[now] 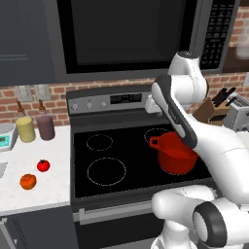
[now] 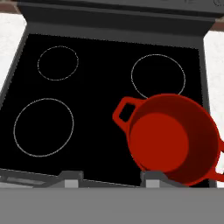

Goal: Put the squash and tomato in the pot. Retrieve the spatula and lightly stir the vegetables in the pot.

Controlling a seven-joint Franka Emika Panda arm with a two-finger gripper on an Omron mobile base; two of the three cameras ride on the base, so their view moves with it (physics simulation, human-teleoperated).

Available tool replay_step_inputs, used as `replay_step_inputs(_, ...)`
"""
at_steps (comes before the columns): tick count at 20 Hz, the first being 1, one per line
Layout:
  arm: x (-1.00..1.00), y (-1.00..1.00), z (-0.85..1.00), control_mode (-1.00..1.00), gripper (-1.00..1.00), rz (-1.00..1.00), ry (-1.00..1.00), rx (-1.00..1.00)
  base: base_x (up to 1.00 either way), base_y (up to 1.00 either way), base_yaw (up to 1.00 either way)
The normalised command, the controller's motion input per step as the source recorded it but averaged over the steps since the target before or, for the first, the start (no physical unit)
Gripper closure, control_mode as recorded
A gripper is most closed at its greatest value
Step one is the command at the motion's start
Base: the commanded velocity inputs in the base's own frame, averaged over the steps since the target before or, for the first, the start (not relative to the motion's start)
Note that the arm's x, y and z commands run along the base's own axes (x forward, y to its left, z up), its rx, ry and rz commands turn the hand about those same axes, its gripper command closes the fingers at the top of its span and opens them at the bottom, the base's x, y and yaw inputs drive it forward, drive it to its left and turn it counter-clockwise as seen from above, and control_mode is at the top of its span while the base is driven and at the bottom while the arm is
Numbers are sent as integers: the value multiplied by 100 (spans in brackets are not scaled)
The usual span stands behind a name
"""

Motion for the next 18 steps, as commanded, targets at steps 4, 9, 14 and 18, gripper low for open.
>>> replay_step_inputs(4, -33, 11, -3, -100, -100, 0, 0, 0, 0, 0, 0)
replay_step_inputs(9, -77, 41, -19, -100, -100, 7, -4, 0, 0, 0, 0)
replay_step_inputs(14, -52, 73, -31, -100, -100, 49, -4, 1, 0, 0, 0)
replay_step_inputs(18, 0, 100, -41, -100, -100, 64, -3, 0, 0, 0, 0)
